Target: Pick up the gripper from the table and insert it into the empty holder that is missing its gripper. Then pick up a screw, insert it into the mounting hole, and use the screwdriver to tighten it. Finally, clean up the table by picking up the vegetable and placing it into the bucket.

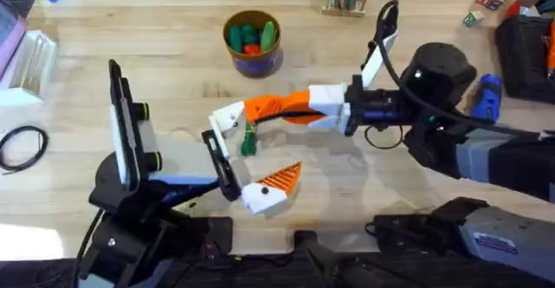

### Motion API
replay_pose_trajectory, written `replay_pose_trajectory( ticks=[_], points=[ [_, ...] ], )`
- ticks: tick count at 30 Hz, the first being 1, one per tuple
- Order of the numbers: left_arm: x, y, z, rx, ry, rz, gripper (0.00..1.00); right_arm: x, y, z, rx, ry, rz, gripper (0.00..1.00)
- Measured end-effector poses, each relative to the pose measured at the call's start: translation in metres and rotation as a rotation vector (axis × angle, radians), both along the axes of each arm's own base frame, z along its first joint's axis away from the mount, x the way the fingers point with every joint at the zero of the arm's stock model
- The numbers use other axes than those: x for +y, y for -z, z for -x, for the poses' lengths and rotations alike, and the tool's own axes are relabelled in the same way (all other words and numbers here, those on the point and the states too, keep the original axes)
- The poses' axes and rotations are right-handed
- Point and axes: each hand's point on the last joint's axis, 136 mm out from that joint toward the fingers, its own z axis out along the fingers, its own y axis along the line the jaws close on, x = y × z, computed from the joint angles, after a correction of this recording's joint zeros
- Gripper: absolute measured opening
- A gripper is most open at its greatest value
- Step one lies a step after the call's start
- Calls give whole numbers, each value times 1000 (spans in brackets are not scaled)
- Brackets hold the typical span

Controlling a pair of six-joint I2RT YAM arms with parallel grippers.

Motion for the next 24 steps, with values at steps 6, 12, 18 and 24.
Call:
replay_pose_trajectory(
  ticks=[6,12,18,24],
  points=[
    [0,0,0,0,0,0,986,-1,15,5,61,-10,44,8],
    [1,0,-2,-16,-11,-6,986,2,6,5,9,-15,18,8],
    [1,0,-2,-19,-15,-8,986,3,1,7,-8,-30,0,8],
    [1,0,-2,-18,-10,-7,985,-5,-2,8,-2,-60,-15,8]
  ],
)
